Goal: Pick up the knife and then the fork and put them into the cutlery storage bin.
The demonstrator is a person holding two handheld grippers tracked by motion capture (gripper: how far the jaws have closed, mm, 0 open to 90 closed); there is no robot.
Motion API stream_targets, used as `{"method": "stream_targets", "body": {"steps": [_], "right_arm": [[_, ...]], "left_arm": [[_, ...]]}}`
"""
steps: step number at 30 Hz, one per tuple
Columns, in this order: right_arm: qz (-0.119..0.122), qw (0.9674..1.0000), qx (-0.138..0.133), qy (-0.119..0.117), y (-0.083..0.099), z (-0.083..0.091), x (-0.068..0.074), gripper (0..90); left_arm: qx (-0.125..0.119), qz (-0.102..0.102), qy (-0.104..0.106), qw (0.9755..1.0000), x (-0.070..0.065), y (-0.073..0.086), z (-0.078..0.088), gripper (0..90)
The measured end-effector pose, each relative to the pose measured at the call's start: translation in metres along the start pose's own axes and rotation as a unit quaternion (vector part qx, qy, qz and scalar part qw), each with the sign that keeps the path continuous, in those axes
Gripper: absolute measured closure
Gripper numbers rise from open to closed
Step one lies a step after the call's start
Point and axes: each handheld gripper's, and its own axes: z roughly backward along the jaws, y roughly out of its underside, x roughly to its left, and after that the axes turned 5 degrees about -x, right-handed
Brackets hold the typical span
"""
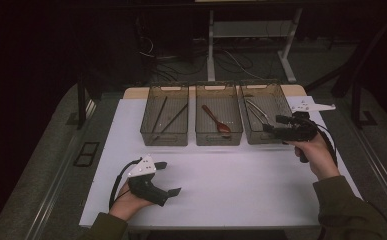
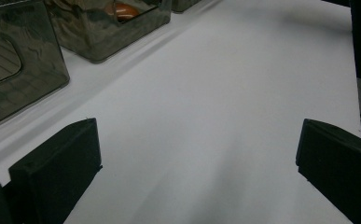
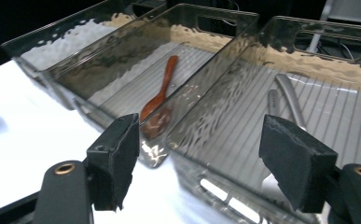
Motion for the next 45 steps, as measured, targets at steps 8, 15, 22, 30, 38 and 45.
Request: {"method": "stream_targets", "body": {"steps": [8, 15, 22, 30, 38, 45], "right_arm": [[0.019, 0.9995, -0.005, -0.023, 0.017, 0.012, 0.02, 22.8], [0.035, 0.9987, -0.015, -0.034, 0.035, 0.019, 0.031, 18.7], [0.039, 0.9977, -0.028, -0.048, 0.048, 0.027, 0.039, 18.0], [0.051, 0.9965, -0.018, -0.064, 0.068, 0.033, 0.046, 17.8], [0.046, 0.9964, -0.007, -0.071, 0.089, 0.039, 0.053, 17.8], [0.05, 0.9963, 0.002, -0.069, 0.102, 0.045, 0.054, 17.8]], "left_arm": [[0.0, -0.001, -0.002, 1.0, -0.001, 0.0, 0.0, 0.0], [0.0, -0.001, -0.002, 1.0, -0.001, 0.0, 0.0, 0.0], [0.001, 0.0, -0.002, 1.0, -0.001, 0.001, 0.0, 0.0], [0.0, 0.001, -0.002, 1.0, -0.001, 0.001, 0.001, 0.0], [0.0, 0.0, -0.002, 1.0, -0.001, 0.001, 0.001, 0.0], [-0.002, 0.002, -0.003, 1.0, -0.001, 0.001, 0.002, 0.0]]}}
